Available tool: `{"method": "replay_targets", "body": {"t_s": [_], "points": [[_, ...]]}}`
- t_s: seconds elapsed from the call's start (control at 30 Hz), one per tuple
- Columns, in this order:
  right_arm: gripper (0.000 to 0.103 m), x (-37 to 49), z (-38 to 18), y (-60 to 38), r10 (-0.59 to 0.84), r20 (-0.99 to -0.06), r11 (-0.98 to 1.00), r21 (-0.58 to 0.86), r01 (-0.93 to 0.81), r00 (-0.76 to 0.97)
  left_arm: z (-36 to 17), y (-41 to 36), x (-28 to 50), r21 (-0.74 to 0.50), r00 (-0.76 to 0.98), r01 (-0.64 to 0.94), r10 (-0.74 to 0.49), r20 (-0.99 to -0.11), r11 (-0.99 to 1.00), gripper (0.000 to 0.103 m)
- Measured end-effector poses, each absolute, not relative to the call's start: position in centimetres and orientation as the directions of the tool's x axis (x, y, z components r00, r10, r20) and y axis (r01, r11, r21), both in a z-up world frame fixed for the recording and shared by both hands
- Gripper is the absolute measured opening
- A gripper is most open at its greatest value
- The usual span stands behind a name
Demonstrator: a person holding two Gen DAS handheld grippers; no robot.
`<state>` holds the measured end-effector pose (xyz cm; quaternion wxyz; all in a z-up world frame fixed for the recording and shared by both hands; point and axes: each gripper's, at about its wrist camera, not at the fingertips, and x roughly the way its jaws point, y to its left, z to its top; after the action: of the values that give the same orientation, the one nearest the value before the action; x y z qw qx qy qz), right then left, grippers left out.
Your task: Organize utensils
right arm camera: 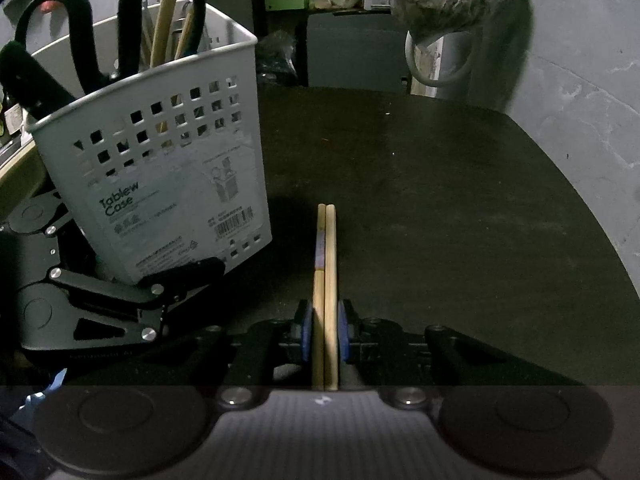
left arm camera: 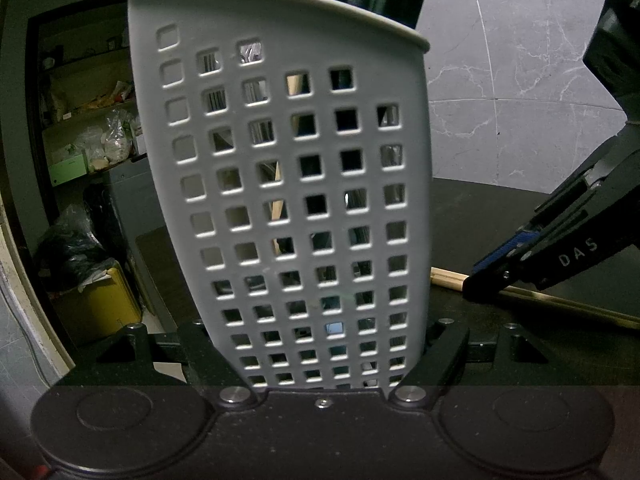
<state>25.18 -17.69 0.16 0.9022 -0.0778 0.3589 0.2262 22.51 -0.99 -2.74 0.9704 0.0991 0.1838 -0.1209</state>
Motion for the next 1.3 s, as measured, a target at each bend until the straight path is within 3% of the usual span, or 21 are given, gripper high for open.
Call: {"method": "replay_targets", "body": {"t_s": [0.23, 0.53, 0.7, 0.83, 1.3], "points": [[0.033, 26.0, 0.1, -17.3, 0.357, -0.689, 0.884, 0.03, -0.467, 0.631, -2.7, -1.0, 22.5, 0.148, 0.903, 0.271, -0.198, -0.381, 0.951, 0.078], [0.037, 26.6, 0.1, -17.3, 0.357, -0.697, 0.884, 0.036, -0.466, 0.622, -2.7, -1.0, 22.5, 0.147, 0.903, 0.271, -0.199, -0.38, 0.951, 0.078], [0.035, 26.8, 0.2, -17.0, 0.343, -0.705, 0.881, 0.013, -0.473, 0.62, -2.7, -1.0, 22.5, 0.147, 0.903, 0.271, -0.199, -0.38, 0.951, 0.078], [0.014, 27.0, 0.4, -16.8, 0.347, -0.718, 0.874, 0.015, -0.485, 0.603, -2.8, -1.0, 22.5, 0.147, 0.904, 0.271, -0.198, -0.38, 0.951, 0.078], [0.016, 29.4, 1.9, -15.9, 0.31, -0.825, 0.85, 0.018, -0.527, 0.472, -3.0, -1.0, 22.5, 0.141, 0.902, 0.272, -0.201, -0.382, 0.952, 0.077]]}}
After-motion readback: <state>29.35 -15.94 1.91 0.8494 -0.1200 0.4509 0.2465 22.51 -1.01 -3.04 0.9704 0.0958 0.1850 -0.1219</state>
